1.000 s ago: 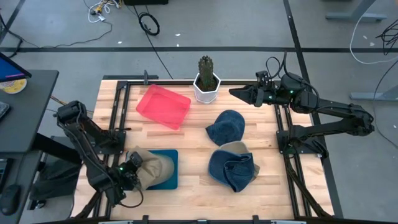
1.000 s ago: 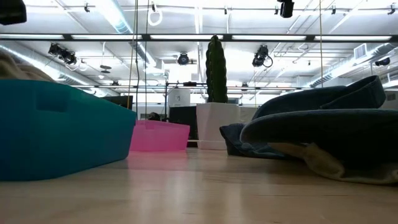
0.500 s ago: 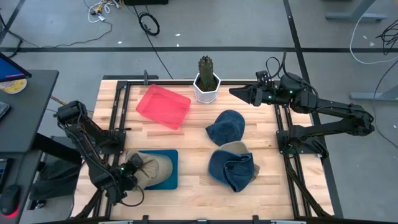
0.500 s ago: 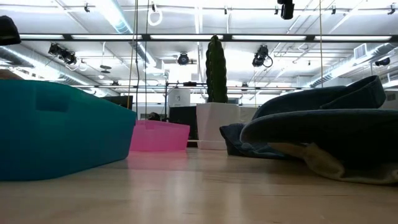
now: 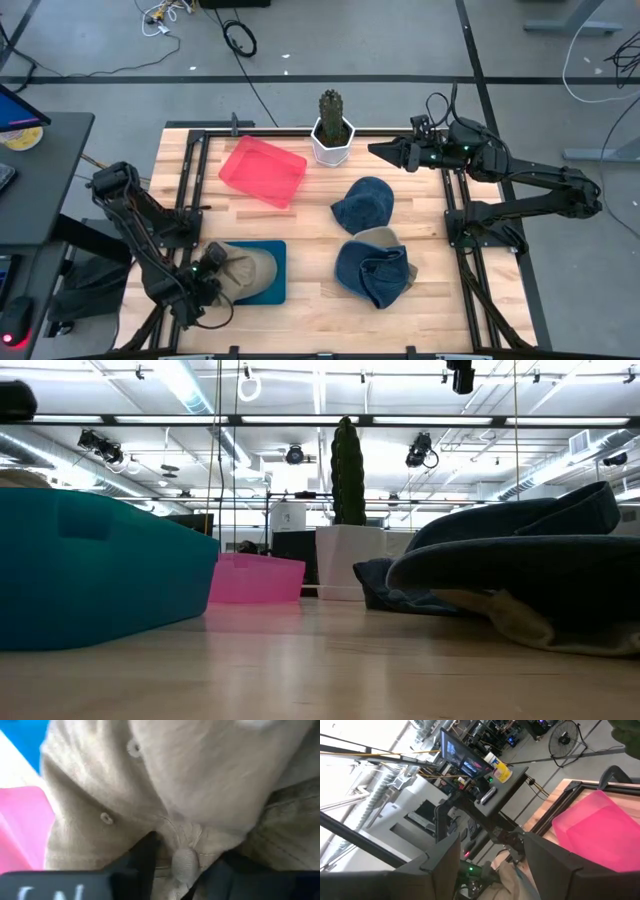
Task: Pick & Place hat
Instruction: Put the top brown cap into the blue bin, then put the bottom blue cap into the red bin
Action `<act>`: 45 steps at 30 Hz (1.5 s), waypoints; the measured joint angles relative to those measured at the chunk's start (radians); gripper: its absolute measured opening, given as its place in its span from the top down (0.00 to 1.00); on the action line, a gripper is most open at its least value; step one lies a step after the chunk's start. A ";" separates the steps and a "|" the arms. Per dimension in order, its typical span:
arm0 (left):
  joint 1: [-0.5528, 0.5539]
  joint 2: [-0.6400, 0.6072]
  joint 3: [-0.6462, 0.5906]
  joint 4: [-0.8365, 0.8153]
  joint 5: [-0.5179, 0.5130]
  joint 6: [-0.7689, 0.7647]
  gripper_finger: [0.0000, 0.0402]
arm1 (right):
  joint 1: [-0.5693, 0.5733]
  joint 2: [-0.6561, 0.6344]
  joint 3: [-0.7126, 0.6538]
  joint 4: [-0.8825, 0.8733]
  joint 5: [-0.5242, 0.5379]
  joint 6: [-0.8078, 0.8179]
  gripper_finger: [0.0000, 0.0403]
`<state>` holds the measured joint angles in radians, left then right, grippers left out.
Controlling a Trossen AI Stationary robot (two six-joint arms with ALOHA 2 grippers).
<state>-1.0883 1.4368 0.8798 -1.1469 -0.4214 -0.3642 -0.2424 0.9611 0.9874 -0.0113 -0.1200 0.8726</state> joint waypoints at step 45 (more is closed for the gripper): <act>0.449 -0.063 0.497 -0.074 -0.666 -0.524 0.45 | 0.120 -0.080 0.000 -0.571 -0.152 -0.183 0.45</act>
<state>-0.6393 1.3735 1.3765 -1.2213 -1.0873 -0.8884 -0.1220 0.8811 0.9874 -0.5820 -0.2719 0.6898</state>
